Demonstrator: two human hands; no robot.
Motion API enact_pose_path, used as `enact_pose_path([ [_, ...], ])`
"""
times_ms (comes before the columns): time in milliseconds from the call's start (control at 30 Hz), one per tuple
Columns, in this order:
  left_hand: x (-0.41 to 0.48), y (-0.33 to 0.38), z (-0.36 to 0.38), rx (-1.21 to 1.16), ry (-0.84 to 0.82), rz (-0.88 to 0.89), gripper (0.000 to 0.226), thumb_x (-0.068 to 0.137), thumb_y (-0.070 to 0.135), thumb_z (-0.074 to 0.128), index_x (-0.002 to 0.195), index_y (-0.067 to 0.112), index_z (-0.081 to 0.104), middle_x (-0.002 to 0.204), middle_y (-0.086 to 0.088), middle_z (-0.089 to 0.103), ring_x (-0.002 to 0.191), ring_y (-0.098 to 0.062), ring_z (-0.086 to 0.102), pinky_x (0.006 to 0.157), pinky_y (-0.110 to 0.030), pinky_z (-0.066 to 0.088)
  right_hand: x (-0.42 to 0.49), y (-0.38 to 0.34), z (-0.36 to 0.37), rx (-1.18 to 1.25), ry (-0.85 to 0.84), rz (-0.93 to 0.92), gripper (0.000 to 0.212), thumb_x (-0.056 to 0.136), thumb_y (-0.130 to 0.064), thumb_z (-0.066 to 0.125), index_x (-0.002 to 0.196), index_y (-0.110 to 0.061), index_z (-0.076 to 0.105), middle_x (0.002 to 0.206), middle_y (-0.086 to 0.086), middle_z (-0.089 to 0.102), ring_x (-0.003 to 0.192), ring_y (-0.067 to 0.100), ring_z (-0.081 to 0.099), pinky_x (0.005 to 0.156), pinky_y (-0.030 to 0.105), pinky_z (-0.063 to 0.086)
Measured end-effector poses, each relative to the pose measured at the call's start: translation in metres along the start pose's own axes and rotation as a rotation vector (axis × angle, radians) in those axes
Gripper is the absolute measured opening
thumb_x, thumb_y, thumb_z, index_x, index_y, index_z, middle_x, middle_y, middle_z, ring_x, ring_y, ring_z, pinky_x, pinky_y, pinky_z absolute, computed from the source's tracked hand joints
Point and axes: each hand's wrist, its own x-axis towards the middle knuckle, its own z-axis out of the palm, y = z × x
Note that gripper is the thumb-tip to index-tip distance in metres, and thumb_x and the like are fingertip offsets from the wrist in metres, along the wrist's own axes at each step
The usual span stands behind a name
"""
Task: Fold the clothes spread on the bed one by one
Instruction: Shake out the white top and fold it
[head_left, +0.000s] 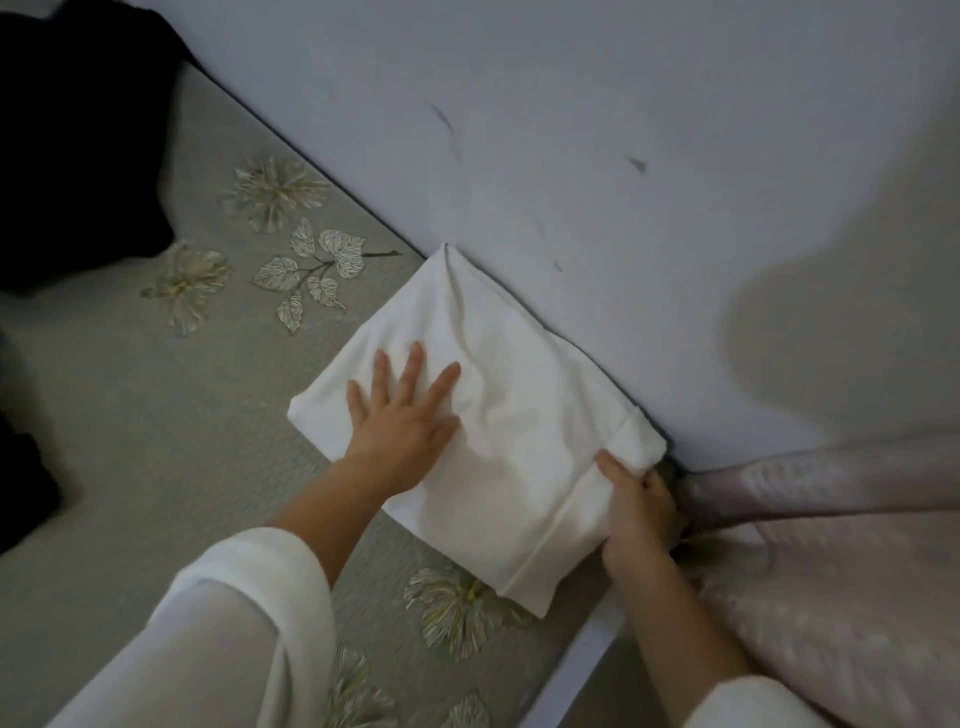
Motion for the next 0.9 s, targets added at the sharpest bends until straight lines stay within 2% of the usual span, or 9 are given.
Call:
enact_pose_path([
  [133, 0.008, 0.004, -0.001, 0.055, -0.029, -0.015, 0.064, 0.094, 0.063, 0.019, 0.146, 0.046, -0.015, 0.156, 0.003, -0.029, 0.139, -0.039, -0.029, 0.108, -0.066, -0.006, -0.003, 0.007, 0.000, -0.209, 0.246, -0.138, 0.032, 0.084, -0.004, 0.061, 0.114, 0.007, 0.058, 0.108, 0.021, 0.062, 0.092, 0.034, 0.060, 0.074, 0.034, 0.045],
  [200, 0.012, 0.005, -0.003, 0.060, 0.038, 0.000, 0.064, 0.094, 0.062, 0.016, 0.148, 0.041, -0.012, 0.157, 0.003, -0.026, 0.141, -0.034, -0.029, 0.109, -0.064, -0.008, -0.009, 0.006, 0.008, -0.469, 0.323, -0.413, 0.044, 0.082, -0.007, 0.063, 0.123, 0.004, 0.052, 0.124, 0.024, 0.052, 0.113, 0.039, 0.050, 0.092, 0.042, 0.041],
  [267, 0.017, 0.006, -0.003, 0.077, 0.136, 0.052, 0.063, 0.095, 0.059, 0.011, 0.150, 0.036, -0.010, 0.157, 0.004, -0.024, 0.141, -0.026, -0.030, 0.111, -0.058, -0.013, -0.016, 0.006, 0.024, -0.663, 0.210, -0.853, 0.053, 0.084, -0.006, 0.062, 0.134, -0.003, 0.046, 0.139, 0.020, 0.044, 0.128, 0.033, 0.038, 0.105, 0.045, 0.030],
  [333, 0.024, 0.006, -0.002, 0.069, 0.187, 0.084, 0.062, 0.095, 0.057, 0.006, 0.150, 0.035, -0.010, 0.158, 0.006, -0.023, 0.140, -0.020, -0.033, 0.113, -0.054, -0.015, -0.018, 0.006, 0.047, -0.839, -0.075, -1.095, 0.053, 0.092, -0.008, 0.051, 0.144, -0.011, 0.038, 0.154, 0.010, 0.030, 0.143, 0.023, 0.022, 0.115, 0.040, 0.015],
  [400, 0.033, 0.004, 0.002, 0.037, 0.192, 0.041, 0.061, 0.094, 0.057, 0.006, 0.149, 0.038, -0.011, 0.158, 0.008, -0.022, 0.139, -0.021, -0.034, 0.111, -0.056, -0.015, -0.009, 0.006, 0.070, -1.116, -0.295, -1.209, 0.053, 0.101, -0.026, 0.033, 0.152, -0.024, 0.018, 0.160, -0.002, 0.005, 0.148, 0.018, -0.003, 0.119, 0.039, 0.000],
  [500, 0.040, -0.006, 0.016, 0.085, 0.205, -0.009, 0.064, 0.091, 0.061, 0.003, 0.149, 0.039, -0.013, 0.157, 0.009, -0.024, 0.140, -0.030, -0.032, 0.109, -0.060, -0.014, 0.027, 0.006, 0.078, -1.388, -0.364, -1.266, 0.054, 0.101, -0.048, 0.012, 0.149, -0.038, -0.010, 0.160, -0.008, -0.012, 0.145, 0.012, -0.020, 0.118, 0.036, -0.011],
  [633, 0.042, -0.010, 0.022, 0.078, 0.256, -0.034, 0.069, 0.092, 0.064, 0.009, 0.150, 0.035, -0.012, 0.157, 0.005, -0.027, 0.141, -0.035, -0.027, 0.110, -0.060, -0.013, 0.058, 0.001, 0.047, -1.317, -0.204, -1.193, 0.059, 0.100, -0.050, 0.017, 0.153, -0.025, 0.010, 0.161, -0.002, 0.009, 0.148, 0.012, 0.005, 0.119, 0.034, 0.000],
  [733, 0.046, -0.003, 0.015, 0.036, 0.230, -0.055, 0.073, 0.088, 0.068, 0.012, 0.150, 0.037, -0.010, 0.157, 0.003, -0.026, 0.141, -0.039, -0.026, 0.108, -0.064, -0.012, 0.059, 0.004, 0.035, -1.282, -0.180, -1.207, 0.060, 0.098, -0.046, 0.020, 0.151, -0.020, 0.022, 0.158, 0.002, 0.022, 0.146, 0.016, 0.019, 0.119, 0.037, 0.011],
  [900, 0.079, 0.003, -0.007, 0.142, 0.258, 0.061, 0.069, 0.088, 0.070, 0.018, 0.149, 0.045, -0.005, 0.159, 0.006, -0.020, 0.141, -0.035, -0.026, 0.102, -0.073, -0.008, 0.052, 0.015, 0.038, -1.040, -0.036, -1.157, 0.054, 0.096, -0.037, 0.039, 0.142, -0.009, 0.044, 0.146, 0.013, 0.043, 0.131, 0.033, 0.041, 0.110, 0.045, 0.032],
])
